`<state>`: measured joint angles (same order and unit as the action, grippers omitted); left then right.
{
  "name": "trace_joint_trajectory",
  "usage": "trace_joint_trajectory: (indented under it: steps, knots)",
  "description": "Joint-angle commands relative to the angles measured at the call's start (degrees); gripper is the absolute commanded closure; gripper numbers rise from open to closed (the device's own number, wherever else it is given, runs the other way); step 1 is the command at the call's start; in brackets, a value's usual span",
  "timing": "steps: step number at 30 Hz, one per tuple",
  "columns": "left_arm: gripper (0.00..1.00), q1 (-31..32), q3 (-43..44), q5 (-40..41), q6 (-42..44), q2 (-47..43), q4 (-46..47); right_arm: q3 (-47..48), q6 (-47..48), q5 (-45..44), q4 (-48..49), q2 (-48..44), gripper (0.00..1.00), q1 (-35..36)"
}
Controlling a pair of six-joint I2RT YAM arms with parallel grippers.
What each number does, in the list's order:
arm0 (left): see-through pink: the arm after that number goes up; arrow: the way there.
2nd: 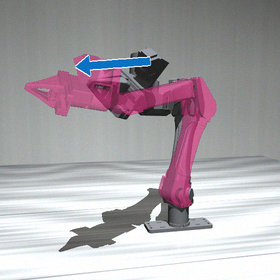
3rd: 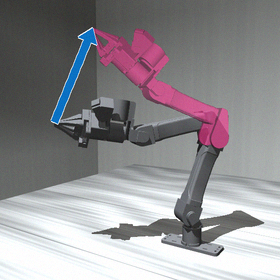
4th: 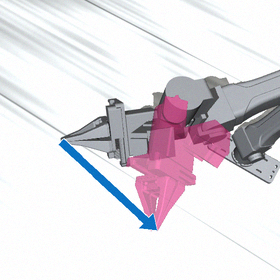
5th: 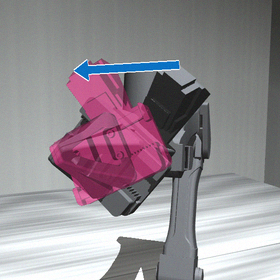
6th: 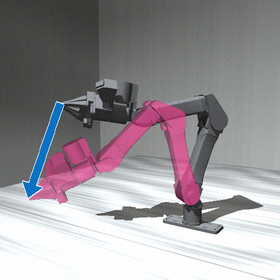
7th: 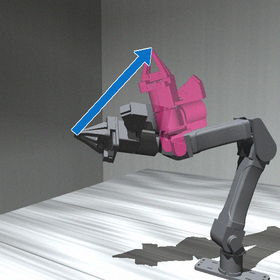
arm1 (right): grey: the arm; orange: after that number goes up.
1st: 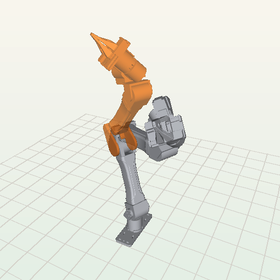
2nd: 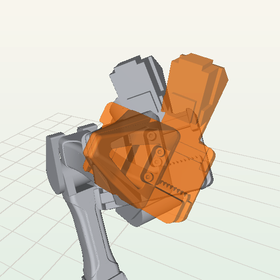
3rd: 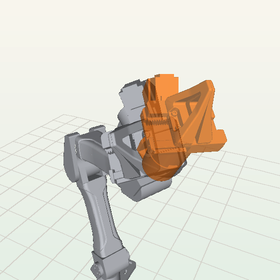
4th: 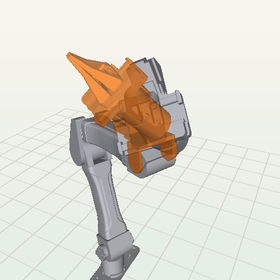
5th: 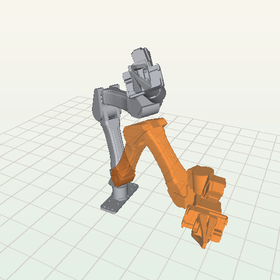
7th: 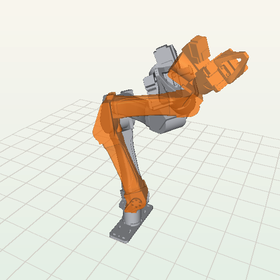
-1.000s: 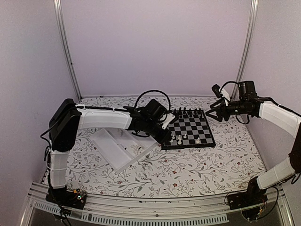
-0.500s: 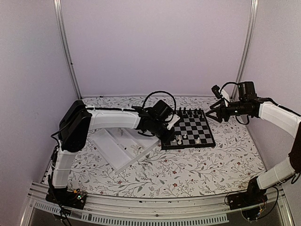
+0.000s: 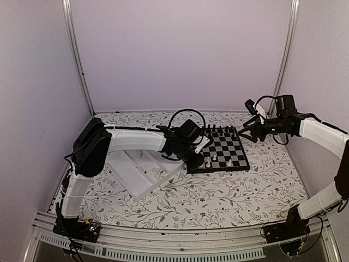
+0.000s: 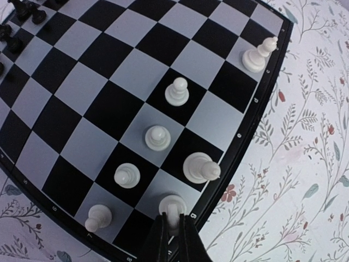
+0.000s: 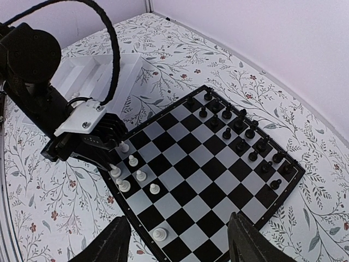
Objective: Set up the chess pieces on the board
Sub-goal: Place the chess piece on the chessboard.
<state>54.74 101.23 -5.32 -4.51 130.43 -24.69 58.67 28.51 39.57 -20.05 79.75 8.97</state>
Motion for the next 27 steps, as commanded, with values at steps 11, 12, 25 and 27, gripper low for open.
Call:
trace_joint_trajectory:
  steps: [11, 12, 25, 27]
  knots:
    - [0.83, 1.27, 1.52, 1.85, -0.14, 0.83, -0.93, -0.32, 0.58, 1.12, 0.27, 0.89, 0.36, 0.04]
    - [0.82, 1.33, 1.51, 1.63, -0.10, 0.64, -0.97, -0.24, 0.58, 1.10, 0.19, 0.93, 0.36, 0.08]
    - [0.73, 2.29, -1.38, 8.76, -2.55, -11.64, -10.30, -0.14, 0.73, 1.44, -0.05, 0.98, 0.35, 0.07]
    - [0.71, 2.18, -4.63, 13.10, -2.64, -16.03, -10.72, -0.14, 0.83, 1.40, -0.08, 0.87, 0.35, 0.03]
